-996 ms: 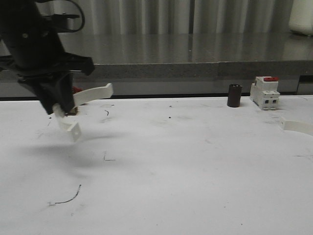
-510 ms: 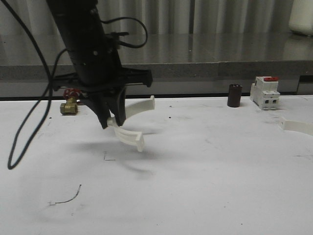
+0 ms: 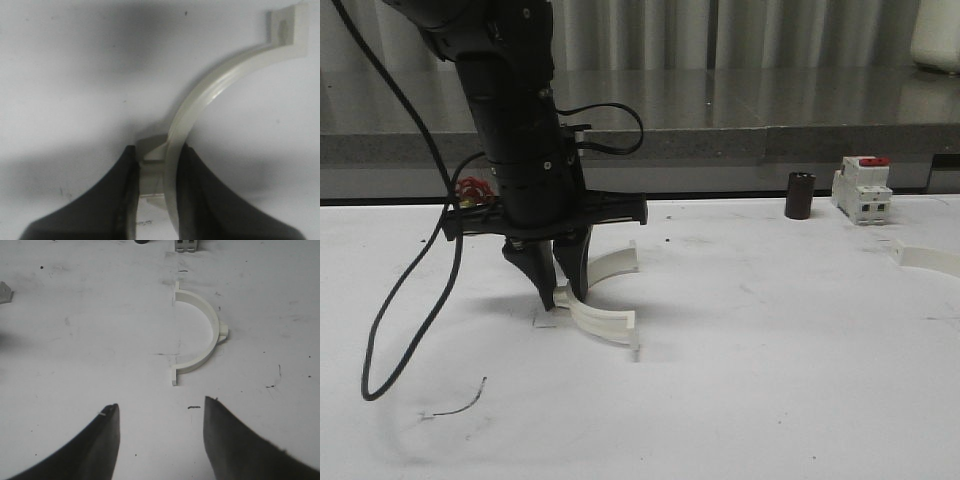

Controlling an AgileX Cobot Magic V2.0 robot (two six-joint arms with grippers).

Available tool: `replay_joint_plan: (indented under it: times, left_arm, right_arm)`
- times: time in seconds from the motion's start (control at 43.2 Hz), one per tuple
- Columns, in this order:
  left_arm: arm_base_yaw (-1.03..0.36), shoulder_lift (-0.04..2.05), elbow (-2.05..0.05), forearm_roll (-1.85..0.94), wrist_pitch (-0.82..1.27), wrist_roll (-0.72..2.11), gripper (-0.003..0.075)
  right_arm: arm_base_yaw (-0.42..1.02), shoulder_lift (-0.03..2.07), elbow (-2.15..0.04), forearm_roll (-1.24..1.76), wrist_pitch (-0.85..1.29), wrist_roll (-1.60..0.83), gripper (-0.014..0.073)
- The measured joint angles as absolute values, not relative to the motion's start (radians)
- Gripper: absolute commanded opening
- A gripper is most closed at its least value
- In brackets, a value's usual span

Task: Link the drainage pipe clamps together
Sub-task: 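Lift the clamp half and carry it toward the table center, then set the clamp half down and open the left gripper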

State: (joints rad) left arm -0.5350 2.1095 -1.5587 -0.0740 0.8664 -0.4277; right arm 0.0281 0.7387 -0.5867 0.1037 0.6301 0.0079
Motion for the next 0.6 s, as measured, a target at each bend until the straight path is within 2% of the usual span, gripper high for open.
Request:
replay_joint_plan:
  times: [0.162,0.44,0.602]
  left_arm:
    - [-0.537,2.111,-1.559,-0.074,0.865,-0.428,0.0031]
    - [-0.544,2.111,-1.561,-0.072,0.862,-0.43,0.0226]
    - [-0.547,2.111,-1.561,-0.072,0.862,-0.43,0.0277]
  right_arm:
    - [0.028,0.739,-0.587,0.104,0.63,0.008,0.0414]
    - [0.028,0.739,-0.587,0.104,0.63,0.0,0.0414]
    - [0.028,0.739,-0.587,0.104,0.63,0.006,0.0414]
